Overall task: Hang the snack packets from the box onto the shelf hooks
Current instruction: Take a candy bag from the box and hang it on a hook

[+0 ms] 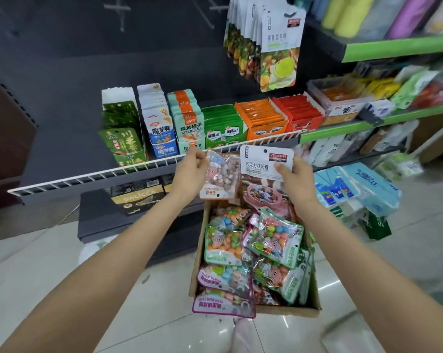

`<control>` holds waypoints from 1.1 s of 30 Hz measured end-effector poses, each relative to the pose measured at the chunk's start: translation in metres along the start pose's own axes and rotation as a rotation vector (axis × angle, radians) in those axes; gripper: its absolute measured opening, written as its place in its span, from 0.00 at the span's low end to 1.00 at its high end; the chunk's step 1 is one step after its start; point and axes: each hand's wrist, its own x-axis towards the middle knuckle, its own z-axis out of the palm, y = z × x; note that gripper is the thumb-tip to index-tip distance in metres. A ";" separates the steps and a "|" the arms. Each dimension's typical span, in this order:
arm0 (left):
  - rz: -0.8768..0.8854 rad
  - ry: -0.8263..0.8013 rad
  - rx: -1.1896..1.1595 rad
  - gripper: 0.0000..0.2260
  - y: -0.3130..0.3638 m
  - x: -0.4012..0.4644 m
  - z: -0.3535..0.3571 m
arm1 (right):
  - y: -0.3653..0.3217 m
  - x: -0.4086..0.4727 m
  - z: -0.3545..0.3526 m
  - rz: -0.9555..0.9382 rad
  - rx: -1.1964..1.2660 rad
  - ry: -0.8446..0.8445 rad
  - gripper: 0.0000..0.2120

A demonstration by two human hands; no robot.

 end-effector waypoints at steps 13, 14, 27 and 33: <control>0.223 0.334 -0.057 0.04 0.138 0.056 -0.034 | -0.118 0.099 -0.057 -0.134 0.282 0.030 0.06; 0.210 0.359 -0.052 0.04 0.145 0.065 -0.032 | -0.123 0.114 -0.059 -0.129 0.291 0.017 0.06; 0.148 0.520 0.009 0.03 0.185 0.133 0.000 | -0.145 0.273 -0.032 -0.138 0.261 -0.034 0.09; 0.137 0.519 0.029 0.03 0.182 0.142 0.001 | -0.151 0.265 -0.037 -0.207 0.234 0.109 0.08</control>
